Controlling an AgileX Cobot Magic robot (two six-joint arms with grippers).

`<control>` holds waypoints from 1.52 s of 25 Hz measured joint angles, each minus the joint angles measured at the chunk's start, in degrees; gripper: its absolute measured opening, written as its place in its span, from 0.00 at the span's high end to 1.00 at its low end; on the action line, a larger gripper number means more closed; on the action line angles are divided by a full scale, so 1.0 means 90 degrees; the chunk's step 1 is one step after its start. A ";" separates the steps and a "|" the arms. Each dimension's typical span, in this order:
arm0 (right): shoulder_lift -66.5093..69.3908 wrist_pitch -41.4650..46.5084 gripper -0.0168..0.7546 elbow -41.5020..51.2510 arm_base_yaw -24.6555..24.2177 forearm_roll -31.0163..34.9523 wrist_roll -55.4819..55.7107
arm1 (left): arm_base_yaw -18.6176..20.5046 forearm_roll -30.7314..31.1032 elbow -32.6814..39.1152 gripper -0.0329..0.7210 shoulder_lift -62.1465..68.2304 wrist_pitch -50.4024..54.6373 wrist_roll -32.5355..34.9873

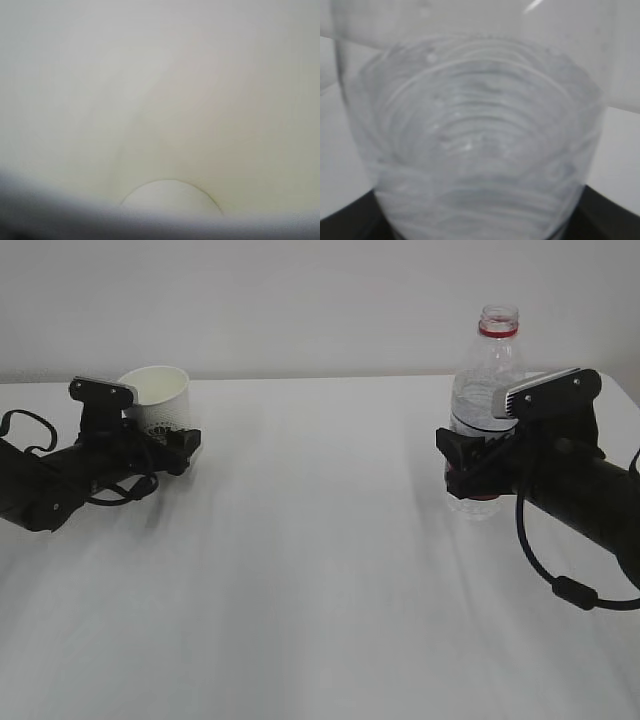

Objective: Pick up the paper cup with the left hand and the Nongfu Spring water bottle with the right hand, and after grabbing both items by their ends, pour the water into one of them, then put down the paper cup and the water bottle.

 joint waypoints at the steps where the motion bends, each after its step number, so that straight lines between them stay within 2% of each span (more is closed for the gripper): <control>1: 0.0000 0.0000 0.32 0.0000 0.0000 0.0000 0.0000 | 0.0000 0.0000 -0.0011 0.06 0.0014 0.0000 0.0000; 7: 0.0000 0.0000 0.32 0.0000 0.0000 0.0000 0.0000 | 0.0000 0.0000 -0.0025 0.20 0.0080 0.0000 0.0000; 9: 0.0000 0.0000 0.32 0.0000 0.0000 0.0000 0.0000 | 0.0000 0.0000 -0.0025 0.22 0.0080 0.0000 0.0000; 18: 0.0000 0.0080 0.32 0.0000 0.0000 -0.0010 -0.0091 | 0.0000 0.0121 -0.0025 0.22 -0.0199 0.0750 -0.0042; 23: 0.0000 0.0081 0.32 0.0000 0.0000 -0.0010 -0.0091 | 0.0000 0.0769 -0.0025 0.22 -0.0354 0.0945 -0.0598; 26: 0.0000 0.0081 0.32 0.0000 0.0000 -0.0010 -0.0093 | 0.0000 0.0925 -0.0025 0.22 -0.0365 0.0958 -0.0887; 30: 0.0000 0.0081 0.32 0.0000 0.0000 -0.0010 -0.0105 | 0.0000 0.0967 0.0231 0.22 -0.0461 0.0681 -0.0996; 38: 0.0000 0.0090 0.32 0.0000 0.0000 -0.0010 -0.0105 | 0.0000 0.0992 0.1160 0.22 -0.0614 -0.0645 -0.0862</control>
